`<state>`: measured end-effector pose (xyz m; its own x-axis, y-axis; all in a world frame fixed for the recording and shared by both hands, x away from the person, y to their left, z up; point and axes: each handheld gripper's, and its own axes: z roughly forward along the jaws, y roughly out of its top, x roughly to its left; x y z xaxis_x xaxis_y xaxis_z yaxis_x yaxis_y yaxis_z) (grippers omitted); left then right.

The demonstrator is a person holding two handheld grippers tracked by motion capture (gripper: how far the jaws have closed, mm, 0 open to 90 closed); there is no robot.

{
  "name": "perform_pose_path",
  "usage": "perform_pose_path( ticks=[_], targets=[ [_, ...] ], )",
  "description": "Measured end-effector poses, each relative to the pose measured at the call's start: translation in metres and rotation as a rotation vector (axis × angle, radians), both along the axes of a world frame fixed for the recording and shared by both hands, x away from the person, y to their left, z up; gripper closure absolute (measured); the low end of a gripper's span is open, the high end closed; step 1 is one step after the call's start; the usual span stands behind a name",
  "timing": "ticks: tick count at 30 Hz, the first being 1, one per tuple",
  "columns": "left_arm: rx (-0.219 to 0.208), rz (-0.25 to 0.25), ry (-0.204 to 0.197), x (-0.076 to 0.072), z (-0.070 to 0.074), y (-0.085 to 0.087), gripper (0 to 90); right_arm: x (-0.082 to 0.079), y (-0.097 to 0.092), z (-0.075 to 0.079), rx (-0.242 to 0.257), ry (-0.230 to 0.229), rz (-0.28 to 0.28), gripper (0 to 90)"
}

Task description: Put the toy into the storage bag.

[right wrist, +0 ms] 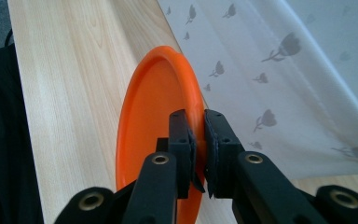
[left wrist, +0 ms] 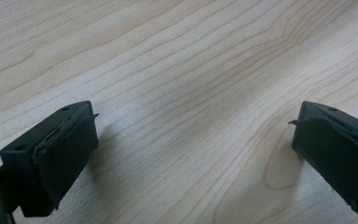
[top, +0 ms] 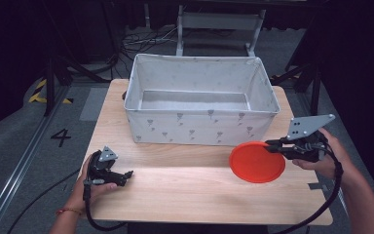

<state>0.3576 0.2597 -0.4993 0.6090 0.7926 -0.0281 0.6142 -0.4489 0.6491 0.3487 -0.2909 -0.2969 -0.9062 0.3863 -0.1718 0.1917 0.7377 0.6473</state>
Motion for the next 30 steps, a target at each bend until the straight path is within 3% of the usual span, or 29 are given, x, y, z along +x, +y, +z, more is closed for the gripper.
perform_pose_path(
  ticks=[3,11,17,25,30],
  targets=[
    [0.001,0.001,0.002,0.0,0.0,0.0,0.5,-0.001,-0.003,0.012,0.002,-0.042,0.007,82.7],
    [0.002,0.002,0.002,0.0,0.0,0.0,0.5,0.001,-0.006,0.037,-0.029,-0.074,0.014,82.7],
    [0.002,0.002,0.002,0.0,0.0,0.0,0.5,0.005,-0.008,0.056,-0.037,-0.064,0.037,82.7],
    [0.002,0.002,0.002,0.0,0.0,0.0,0.5,0.012,-0.009,0.069,-0.045,-0.06,0.059,82.7],
    [0.001,0.002,0.002,0.0,0.0,0.0,0.5,0.018,-0.007,0.081,-0.087,-0.057,0.063,82.6]
  ],
)
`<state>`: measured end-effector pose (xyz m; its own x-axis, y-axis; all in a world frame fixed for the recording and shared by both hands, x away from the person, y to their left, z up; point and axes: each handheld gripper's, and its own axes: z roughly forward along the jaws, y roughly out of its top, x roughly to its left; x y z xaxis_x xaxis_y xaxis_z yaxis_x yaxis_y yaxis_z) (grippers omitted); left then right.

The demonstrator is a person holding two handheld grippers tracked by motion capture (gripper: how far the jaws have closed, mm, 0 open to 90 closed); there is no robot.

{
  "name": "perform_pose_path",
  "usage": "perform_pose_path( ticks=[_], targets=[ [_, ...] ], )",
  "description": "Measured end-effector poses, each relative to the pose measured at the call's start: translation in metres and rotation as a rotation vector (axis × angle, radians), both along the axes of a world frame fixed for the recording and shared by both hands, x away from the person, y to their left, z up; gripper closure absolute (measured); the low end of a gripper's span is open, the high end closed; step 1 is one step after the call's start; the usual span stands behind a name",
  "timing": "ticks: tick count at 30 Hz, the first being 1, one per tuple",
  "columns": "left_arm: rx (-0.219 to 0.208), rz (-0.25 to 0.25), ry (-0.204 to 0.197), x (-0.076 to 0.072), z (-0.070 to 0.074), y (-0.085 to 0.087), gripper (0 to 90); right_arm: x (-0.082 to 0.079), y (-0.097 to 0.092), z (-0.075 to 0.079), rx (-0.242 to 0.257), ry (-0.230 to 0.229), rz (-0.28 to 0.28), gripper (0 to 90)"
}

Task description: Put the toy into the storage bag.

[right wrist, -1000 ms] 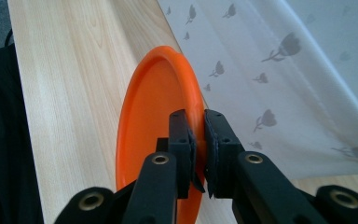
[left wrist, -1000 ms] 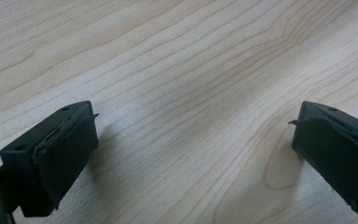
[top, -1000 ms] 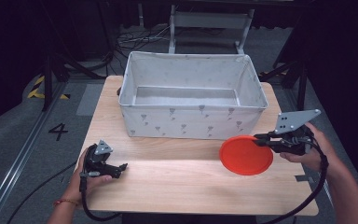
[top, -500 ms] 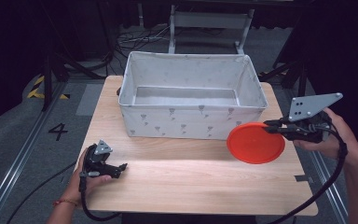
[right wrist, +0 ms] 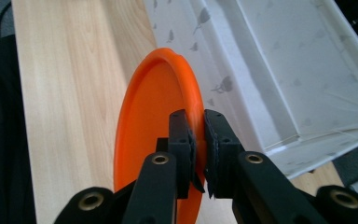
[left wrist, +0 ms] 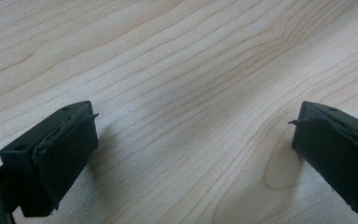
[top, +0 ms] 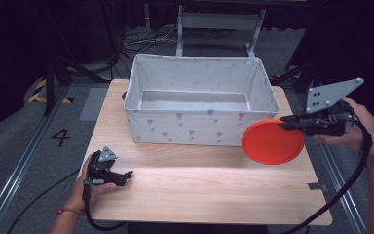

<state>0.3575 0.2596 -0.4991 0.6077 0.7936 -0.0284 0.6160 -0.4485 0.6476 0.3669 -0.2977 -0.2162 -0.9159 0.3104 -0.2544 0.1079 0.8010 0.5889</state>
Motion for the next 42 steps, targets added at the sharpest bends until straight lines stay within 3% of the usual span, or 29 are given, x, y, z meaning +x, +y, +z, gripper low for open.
perform_pose_path(
  ticks=[11,20,31,36,42],
  targets=[
    [0.001,0.001,0.0,0.0,0.0,0.0,0.5,0.02,0.015,0.041,-0.024,-0.069,-0.005,82.7],
    [0.002,-0.001,0.002,0.0,0.0,0.0,0.5,0.045,0.029,0.061,0.021,-0.115,-0.007,82.7],
    [0.002,-0.002,0.001,0.0,0.0,0.0,0.5,0.076,0.04,0.067,0.05,-0.13,-0.023,82.7],
    [0.005,-0.003,-0.002,0.0,0.0,0.0,0.5,0.095,0.043,0.062,0.052,-0.138,-0.068,82.7],
    [0.005,-0.003,-0.002,0.0,0.0,0.0,0.5,0.107,0.043,0.058,0.091,-0.148,-0.081,82.7]
  ],
)
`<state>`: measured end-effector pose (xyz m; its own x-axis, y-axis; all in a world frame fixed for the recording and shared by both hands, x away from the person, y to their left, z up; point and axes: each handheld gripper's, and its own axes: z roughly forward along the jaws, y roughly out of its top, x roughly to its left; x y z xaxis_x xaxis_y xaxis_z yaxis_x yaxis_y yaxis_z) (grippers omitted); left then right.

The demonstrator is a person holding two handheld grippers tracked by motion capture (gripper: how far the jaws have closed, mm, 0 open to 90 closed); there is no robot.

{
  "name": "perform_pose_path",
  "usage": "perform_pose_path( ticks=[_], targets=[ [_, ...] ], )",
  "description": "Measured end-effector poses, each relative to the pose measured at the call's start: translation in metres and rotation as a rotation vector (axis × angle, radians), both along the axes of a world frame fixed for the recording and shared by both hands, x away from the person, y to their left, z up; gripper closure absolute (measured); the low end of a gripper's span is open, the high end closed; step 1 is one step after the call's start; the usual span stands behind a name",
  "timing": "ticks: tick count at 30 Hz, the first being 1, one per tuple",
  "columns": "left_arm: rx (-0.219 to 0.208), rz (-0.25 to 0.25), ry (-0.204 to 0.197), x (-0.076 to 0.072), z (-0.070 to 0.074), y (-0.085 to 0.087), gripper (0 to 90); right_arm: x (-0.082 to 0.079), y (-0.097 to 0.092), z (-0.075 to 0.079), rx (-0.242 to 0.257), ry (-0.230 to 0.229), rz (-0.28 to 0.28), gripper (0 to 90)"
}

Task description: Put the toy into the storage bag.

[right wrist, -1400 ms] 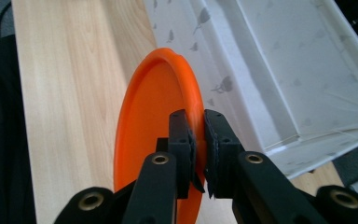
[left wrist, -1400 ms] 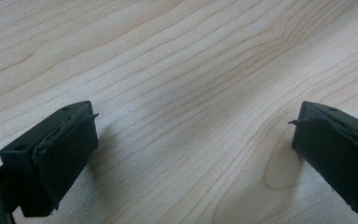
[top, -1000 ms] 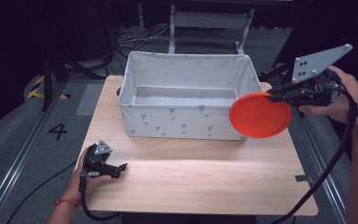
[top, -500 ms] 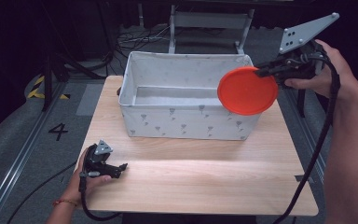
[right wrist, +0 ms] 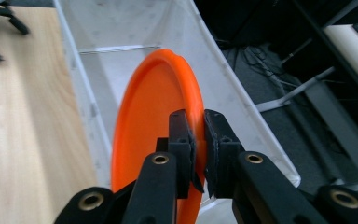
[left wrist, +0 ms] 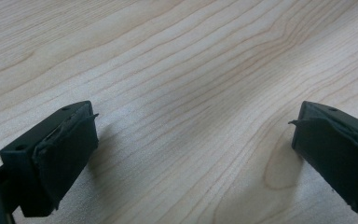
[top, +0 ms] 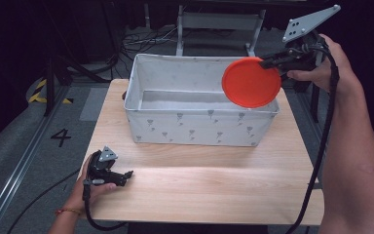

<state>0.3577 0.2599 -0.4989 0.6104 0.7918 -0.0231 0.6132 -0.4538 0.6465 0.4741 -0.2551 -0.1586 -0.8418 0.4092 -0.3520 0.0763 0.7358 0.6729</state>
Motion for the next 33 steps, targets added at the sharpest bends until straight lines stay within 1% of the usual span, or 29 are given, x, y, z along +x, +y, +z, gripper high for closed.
perform_pose_path(
  ticks=[3,4,7,8,9,10,11,12,14,15,16,18,21,22,23,24,25,27,28,30,31,33],
  targets=[
    [0.0,0.0,0.0,0.0,0.0,0.0,0.5,0.009,0.001,-0.005,0.018,-0.007,-0.02,82.7],
    [0.002,-0.001,-0.001,0.0,0.0,0.0,0.5,0.012,0.001,-0.007,0.024,0.005,-0.019,82.7],
    [0.001,-0.001,0.0,0.0,0.0,0.0,0.5,0.019,0.003,-0.012,0.017,0.012,-0.027,82.6],
    [0.001,-0.001,0.0,0.0,0.0,0.0,0.5,0.022,0.004,-0.015,0.009,0.019,-0.022,82.7],
    [0.0,0.0,0.0,0.0,0.0,0.0,0.5,0.027,0.007,-0.019,0.003,0.026,-0.031,82.7],
    [0.0,0.0,0.0,0.0,0.0,0.0,0.5,0.027,0.007,-0.019,0.003,0.026,-0.031,82.7],
    [0.0,0.0,0.001,0.0,0.0,0.0,0.5,0.029,0.008,-0.021,-0.009,0.024,-0.034,82.6],
    [0.0,0.0,0.0,0.0,0.0,0.0,0.5,0.032,0.009,-0.022,-0.004,0.019,-0.041,82.6],
    [-0.001,0.0,0.001,0.0,0.0,0.0,0.5,0.035,0.01,-0.027,0.012,0.013,-0.029,82.7],
    [0.0,-0.001,-0.002,0.0,0.0,0.0,0.5,0.037,0.012,-0.029,0.01,0.018,-0.027,82.6],
    [-0.002,0.002,0.004,0.0,0.0,0.0,0.5,0.04,0.013,-0.033,0.005,0.033,-0.022,82.6],
    [0.001,0.0,0.0,0.0,0.0,0.0,0.5,0.043,0.015,-0.039,-0.016,0.042,-0.024,82.6],
    [-0.003,0.002,0.004,0.0,0.0,0.0,0.5,0.048,0.017,-0.051,-0.034,0.069,-0.016,82.6],
    [-0.001,0.001,0.003,0.0,0.0,0.0,0.5,0.049,0.017,-0.054,-0.035,0.079,-0.014,82.6],
    [-0.001,0.001,0.003,0.0,0.0,0.0,0.5,0.049,0.017,-0.054,-0.035,0.079,-0.014,82.6],
    [-0.005,0.004,0.002,0.0,0.0,0.0,0.5,0.051,0.017,-0.057,-0.031,0.086,-0.008,82.6],
    [-0.006,0.004,0.002,0.0,0.0,0.0,0.5,0.054,0.018,-0.064,-0.03,0.099,-0.005,82.5],
    [-0.006,0.003,0.002,0.0,0.0,0.0,0.5,0.054,0.019,-0.067,-0.033,0.103,-0.002,82.5],
    [-0.006,0.003,0.002,0.0,0.0,0.0,0.5,0.056,0.021,-0.075,-0.045,0.123,0.014,82.6],
    [-0.006,0.003,0.002,0.0,0.0,0.0,0.5,0.057,0.023,-0.082,-0.06,0.131,0.016,82.6],
    [-0.006,0.003,0.002,0.0,0.0,0.0,0.5,0.057,0.023,-0.082,-0.06,0.131,0.016,82.6],
    [-0.006,0.003,0.002,0.0,0.0,0.0,0.5,0.058,0.025,-0.088,-0.081,0.142,0.025,82.5]
  ],
)
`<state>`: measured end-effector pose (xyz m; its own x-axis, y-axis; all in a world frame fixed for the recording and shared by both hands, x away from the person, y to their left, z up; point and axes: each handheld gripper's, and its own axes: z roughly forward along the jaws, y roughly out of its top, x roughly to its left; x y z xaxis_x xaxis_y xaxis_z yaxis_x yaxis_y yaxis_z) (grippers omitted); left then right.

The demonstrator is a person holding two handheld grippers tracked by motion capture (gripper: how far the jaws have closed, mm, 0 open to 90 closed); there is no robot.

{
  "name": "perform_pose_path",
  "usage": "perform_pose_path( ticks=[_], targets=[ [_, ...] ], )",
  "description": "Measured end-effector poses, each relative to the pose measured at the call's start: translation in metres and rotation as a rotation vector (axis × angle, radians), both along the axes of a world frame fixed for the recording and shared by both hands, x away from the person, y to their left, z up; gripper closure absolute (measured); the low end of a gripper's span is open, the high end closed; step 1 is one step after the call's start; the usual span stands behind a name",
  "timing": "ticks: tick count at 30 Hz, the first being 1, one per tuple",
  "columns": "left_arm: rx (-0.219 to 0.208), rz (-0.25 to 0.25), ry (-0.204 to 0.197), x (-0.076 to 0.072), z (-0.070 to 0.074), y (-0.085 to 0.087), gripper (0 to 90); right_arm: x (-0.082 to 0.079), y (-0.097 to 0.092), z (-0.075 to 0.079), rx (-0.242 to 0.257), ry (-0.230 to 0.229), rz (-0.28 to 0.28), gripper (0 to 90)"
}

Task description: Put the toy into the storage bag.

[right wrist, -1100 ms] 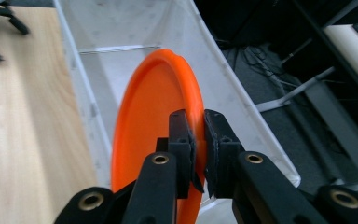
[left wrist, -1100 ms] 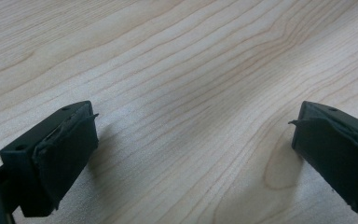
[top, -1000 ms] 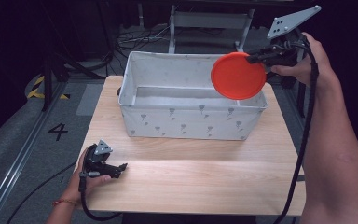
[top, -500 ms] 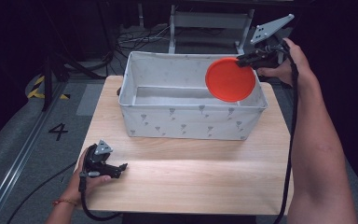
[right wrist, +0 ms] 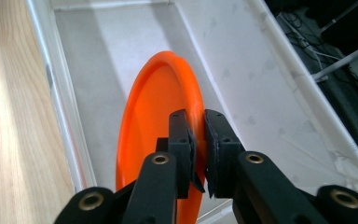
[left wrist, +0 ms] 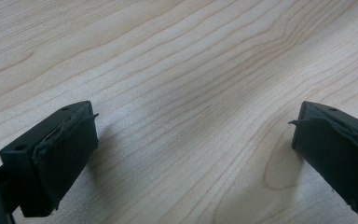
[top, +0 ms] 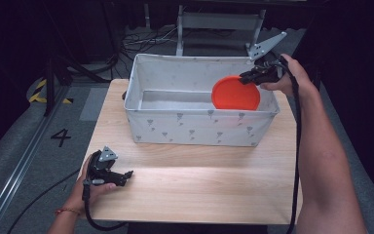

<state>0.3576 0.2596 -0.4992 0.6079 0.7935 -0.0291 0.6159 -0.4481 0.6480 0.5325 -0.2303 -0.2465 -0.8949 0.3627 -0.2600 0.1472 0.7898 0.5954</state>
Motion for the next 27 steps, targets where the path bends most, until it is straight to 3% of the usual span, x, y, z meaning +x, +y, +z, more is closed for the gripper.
perform_pose_path(
  ticks=[6,16,27],
  targets=[
    [0.001,0.0,0.0,0.0,0.0,0.0,0.5,-0.001,0.002,-0.011,-0.041,0.042,0.027,82.5],
    [0.001,0.0,0.0,0.0,0.0,0.0,0.5,-0.005,0.007,-0.035,-0.154,0.111,0.058,82.5],
    [0.002,0.001,0.0,0.0,0.0,0.0,0.5,-0.006,0.019,-0.04,-0.261,0.152,0.086,82.3]
  ],
)
